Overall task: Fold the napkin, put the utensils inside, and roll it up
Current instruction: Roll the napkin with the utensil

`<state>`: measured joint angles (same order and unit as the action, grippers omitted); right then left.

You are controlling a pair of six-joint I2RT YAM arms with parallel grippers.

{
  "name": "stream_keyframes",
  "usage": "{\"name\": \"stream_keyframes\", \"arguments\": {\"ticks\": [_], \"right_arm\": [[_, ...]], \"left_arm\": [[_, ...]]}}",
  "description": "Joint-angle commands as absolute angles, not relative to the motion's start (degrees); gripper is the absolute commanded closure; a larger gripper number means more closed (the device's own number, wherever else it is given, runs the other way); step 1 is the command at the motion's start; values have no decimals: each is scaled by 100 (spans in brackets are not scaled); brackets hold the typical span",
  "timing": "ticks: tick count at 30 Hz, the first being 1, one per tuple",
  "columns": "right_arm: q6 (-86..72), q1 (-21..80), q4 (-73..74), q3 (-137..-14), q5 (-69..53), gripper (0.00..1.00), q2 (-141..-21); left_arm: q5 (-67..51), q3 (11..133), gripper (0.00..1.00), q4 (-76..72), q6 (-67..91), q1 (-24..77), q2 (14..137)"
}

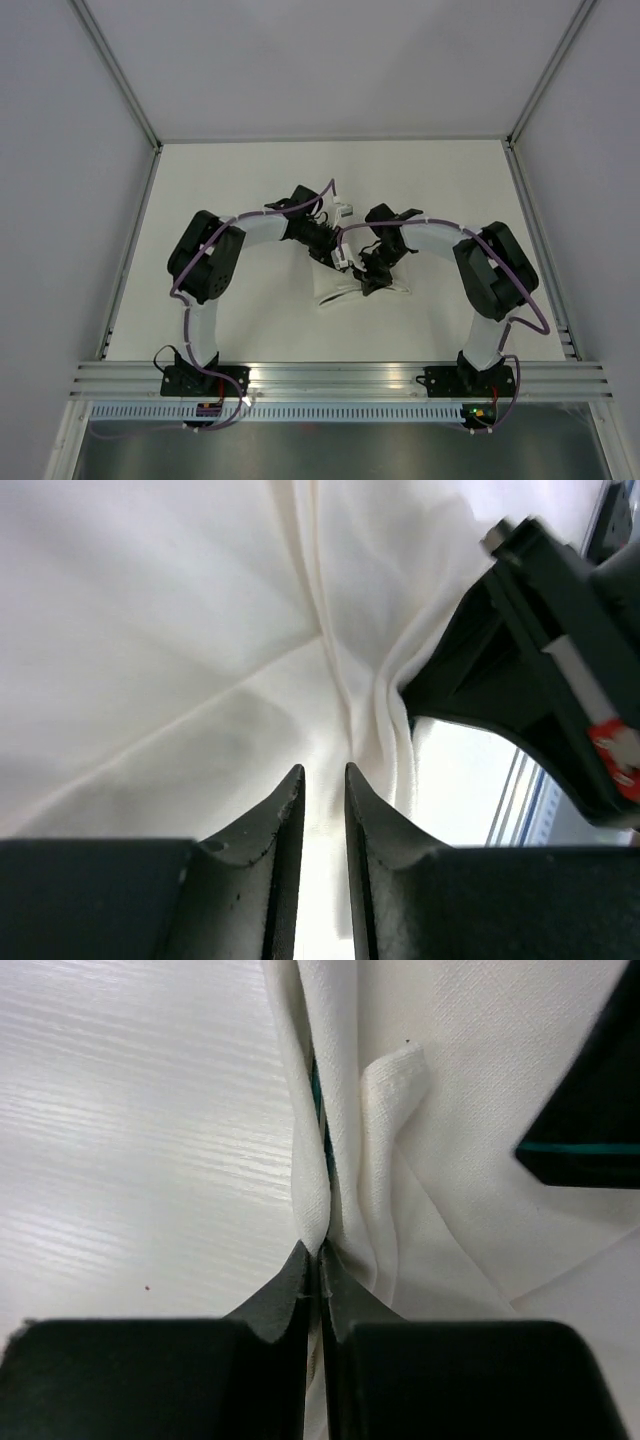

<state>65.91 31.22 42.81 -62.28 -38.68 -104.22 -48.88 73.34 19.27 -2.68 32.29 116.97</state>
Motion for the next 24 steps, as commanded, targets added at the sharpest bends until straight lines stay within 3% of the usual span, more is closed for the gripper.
{"name": "stream_keyframes", "arguments": {"ticks": [1, 8, 12, 17, 24], "right_arm": [[7084, 2989, 5597, -6529, -4385, 92, -10950], [7558, 2734, 6925, -7513, -4754, 92, -11952], [7769, 2593, 7619, -8243, -4895, 92, -12638], [7516, 2496, 7945, -8805, -4904, 93, -13121], [7172, 2461, 8016, -9158, -4887, 92, -13421]], "left_arm": [[-4518, 7067, 73, 898, 386, 3164, 11085], [-3350, 6154, 80, -341, 782, 3146, 9942], [-2306, 4909, 80, -1683, 923, 3190, 8905], [-1128, 3991, 77, -2223, 265, 3708, 7842], [-27, 3902, 69, -2083, -1308, 4877, 7585]]}}
